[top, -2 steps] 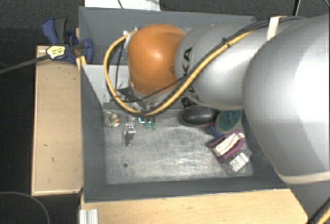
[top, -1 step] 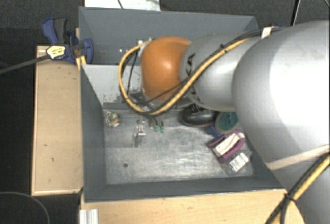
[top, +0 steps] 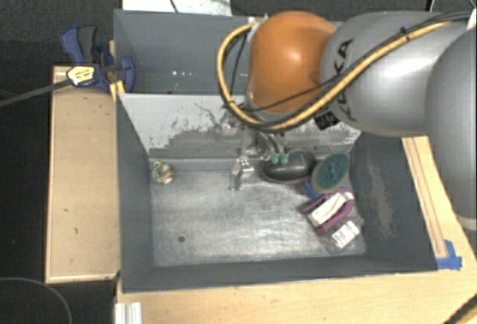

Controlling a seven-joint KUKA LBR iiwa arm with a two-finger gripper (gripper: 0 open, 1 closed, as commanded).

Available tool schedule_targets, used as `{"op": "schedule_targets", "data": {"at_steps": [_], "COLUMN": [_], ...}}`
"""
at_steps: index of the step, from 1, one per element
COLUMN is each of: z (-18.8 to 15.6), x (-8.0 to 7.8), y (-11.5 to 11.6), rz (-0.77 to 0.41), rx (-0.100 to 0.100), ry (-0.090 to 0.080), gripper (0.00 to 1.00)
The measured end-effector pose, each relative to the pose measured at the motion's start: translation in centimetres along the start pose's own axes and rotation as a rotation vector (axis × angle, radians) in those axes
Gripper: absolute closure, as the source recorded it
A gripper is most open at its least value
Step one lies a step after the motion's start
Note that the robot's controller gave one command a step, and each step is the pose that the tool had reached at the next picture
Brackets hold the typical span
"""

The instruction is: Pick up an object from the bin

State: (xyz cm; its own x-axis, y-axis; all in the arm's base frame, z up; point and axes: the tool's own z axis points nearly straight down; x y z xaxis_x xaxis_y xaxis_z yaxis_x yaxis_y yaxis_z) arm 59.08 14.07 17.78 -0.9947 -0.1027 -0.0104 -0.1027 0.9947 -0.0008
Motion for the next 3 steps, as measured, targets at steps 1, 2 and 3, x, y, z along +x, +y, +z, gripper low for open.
{"op": "schedule_targets", "data": {"at_steps": [1, 2, 3], "z": [10.6, 3.2, 6.7], "x": [2.1, 2.6, 4.6], "y": [4.2, -1.3, -12.0], "rz": [-0.091, -0.109, -0.150], "rx": [-0.004, 0.000, 0.001], "ry": [0.009, 0.000, 0.011], "gripper": [0.00, 0.00, 0.00]}}
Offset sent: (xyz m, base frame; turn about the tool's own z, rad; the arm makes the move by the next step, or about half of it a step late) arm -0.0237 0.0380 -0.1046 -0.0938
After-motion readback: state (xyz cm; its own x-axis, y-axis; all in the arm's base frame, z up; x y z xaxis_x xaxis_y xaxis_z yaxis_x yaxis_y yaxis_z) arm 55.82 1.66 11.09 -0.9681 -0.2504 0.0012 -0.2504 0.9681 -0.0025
